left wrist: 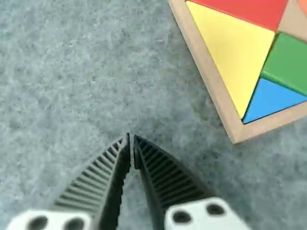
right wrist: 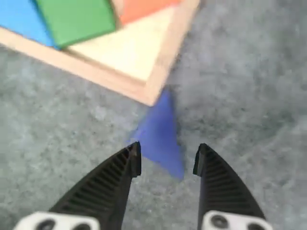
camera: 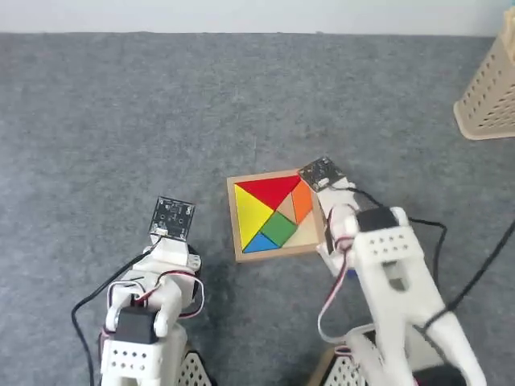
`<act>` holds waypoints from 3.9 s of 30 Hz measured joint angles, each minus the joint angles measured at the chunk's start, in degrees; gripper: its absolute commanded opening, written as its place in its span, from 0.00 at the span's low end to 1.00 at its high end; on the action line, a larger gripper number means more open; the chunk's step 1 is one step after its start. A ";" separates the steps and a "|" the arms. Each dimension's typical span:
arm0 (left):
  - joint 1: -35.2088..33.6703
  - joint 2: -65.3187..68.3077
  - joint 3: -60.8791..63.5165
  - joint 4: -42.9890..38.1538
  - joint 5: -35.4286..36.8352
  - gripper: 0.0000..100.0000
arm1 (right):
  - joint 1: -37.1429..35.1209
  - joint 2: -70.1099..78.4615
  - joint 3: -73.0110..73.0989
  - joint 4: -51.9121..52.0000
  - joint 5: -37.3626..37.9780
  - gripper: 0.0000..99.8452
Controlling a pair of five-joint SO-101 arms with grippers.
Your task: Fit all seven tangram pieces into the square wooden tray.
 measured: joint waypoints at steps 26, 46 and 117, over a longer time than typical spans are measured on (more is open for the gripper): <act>-0.09 0.00 0.00 0.00 0.00 0.01 | 5.27 21.54 -2.46 -7.74 0.79 0.15; -0.09 0.00 0.00 0.00 0.00 0.01 | 9.67 21.63 -28.31 12.66 -9.41 0.01; -0.09 0.00 0.00 0.00 0.00 0.01 | -12.48 20.75 -15.12 -22.15 -20.04 0.01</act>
